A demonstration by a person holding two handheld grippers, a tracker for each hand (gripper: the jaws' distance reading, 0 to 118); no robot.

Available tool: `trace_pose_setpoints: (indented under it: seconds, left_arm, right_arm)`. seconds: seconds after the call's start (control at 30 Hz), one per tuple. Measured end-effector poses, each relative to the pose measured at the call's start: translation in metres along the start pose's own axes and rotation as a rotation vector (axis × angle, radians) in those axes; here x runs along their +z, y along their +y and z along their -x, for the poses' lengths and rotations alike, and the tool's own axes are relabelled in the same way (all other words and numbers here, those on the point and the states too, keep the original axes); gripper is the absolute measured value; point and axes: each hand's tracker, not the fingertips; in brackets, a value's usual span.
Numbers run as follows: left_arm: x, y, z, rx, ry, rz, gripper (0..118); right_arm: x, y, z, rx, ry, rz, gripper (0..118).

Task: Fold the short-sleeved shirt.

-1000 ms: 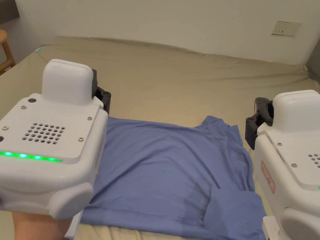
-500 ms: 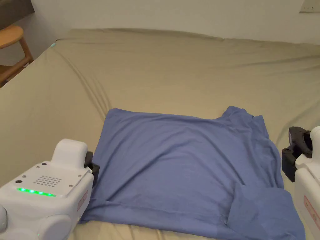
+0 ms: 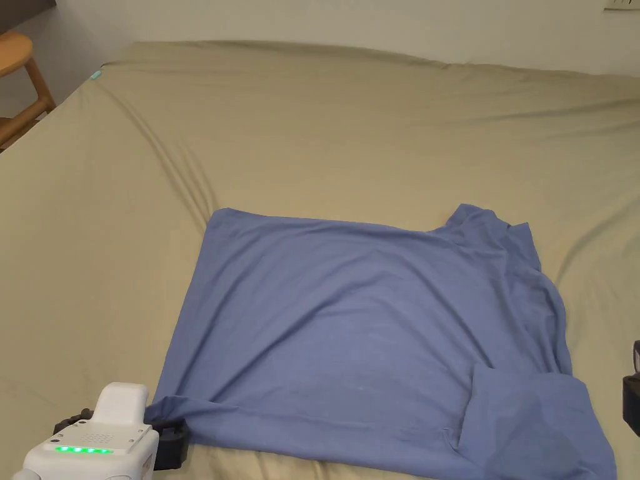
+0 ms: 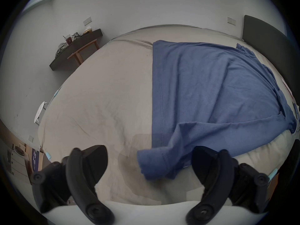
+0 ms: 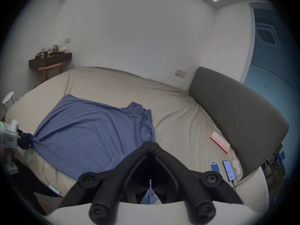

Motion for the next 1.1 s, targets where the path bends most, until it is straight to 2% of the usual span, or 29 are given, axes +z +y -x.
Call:
trace_pose_setpoints:
  seconds: [0.03, 0.13, 0.17, 0.33, 0.43, 0.5, 0.53, 0.63, 0.67, 0.7, 0.8, 0.93, 0.97, 1.0, 1.07, 1.1]
  left_arm:
    - [0.001, 0.002, 0.000, 0.005, -0.024, -0.004, 83]
    - [0.004, 0.005, -0.007, 0.006, -0.080, -0.015, 8]
    - [0.005, 0.004, -0.011, -0.002, -0.082, -0.019, 3]
    - [0.014, 0.002, -0.017, -0.013, -0.081, -0.048, 3]
    - [0.030, 0.005, -0.016, 0.008, -0.060, -0.074, 3]
    - [0.039, 0.005, -0.014, 0.025, -0.046, -0.092, 3]
    - [0.037, 0.003, -0.011, 0.038, -0.038, -0.106, 3]
    - [0.045, 0.003, -0.012, 0.044, -0.028, -0.110, 3]
    - [0.052, 0.004, -0.019, 0.038, -0.018, -0.111, 3]
    - [0.053, 0.004, -0.022, 0.031, -0.011, -0.113, 3]
    - [0.053, 0.004, -0.031, -0.002, 0.013, -0.096, 3]
    - [0.048, 0.002, -0.030, -0.006, 0.018, -0.073, 3]
    - [0.048, 0.002, -0.031, -0.010, 0.019, -0.068, 3]
    - [0.048, 0.002, -0.031, -0.013, 0.020, -0.066, 3]
    - [0.048, 0.002, -0.031, -0.019, 0.020, -0.061, 3]
    - [0.048, 0.001, -0.032, -0.021, 0.019, -0.057, 3]
  right_arm:
    - [0.000, -0.001, 0.000, -0.003, 0.000, 0.005, 0]
    - [0.000, -0.003, 0.000, 0.001, -0.005, 0.014, 0]
    - [-0.001, -0.004, 0.000, 0.002, -0.006, 0.017, 0]
    - [-0.015, -0.016, -0.008, -0.035, 0.012, 0.076, 0]
    - [-0.036, -0.042, -0.020, -0.034, 0.015, 0.192, 0]
    - [-0.053, -0.067, -0.027, -0.068, 0.023, 0.293, 0]
    - [-0.062, -0.081, -0.030, -0.082, 0.026, 0.357, 5]
    - [-0.083, -0.127, -0.036, -0.119, 0.079, 0.514, 89]
    - [-0.085, -0.140, -0.035, -0.136, 0.108, 0.543, 104]
    - [-0.086, -0.149, -0.034, -0.132, 0.124, 0.568, 105]
    - [-0.091, -0.165, -0.031, -0.123, 0.126, 0.593, 105]
    - [-0.095, -0.164, -0.024, -0.154, 0.137, 0.587, 105]
    - [-0.099, -0.165, -0.025, -0.156, 0.137, 0.582, 101]
    - [-0.102, -0.164, -0.025, -0.156, 0.139, 0.578, 91]
    - [-0.109, -0.163, -0.024, -0.141, 0.164, 0.574, 45]
    - [-0.104, -0.157, -0.014, -0.135, 0.195, 0.561, 31]
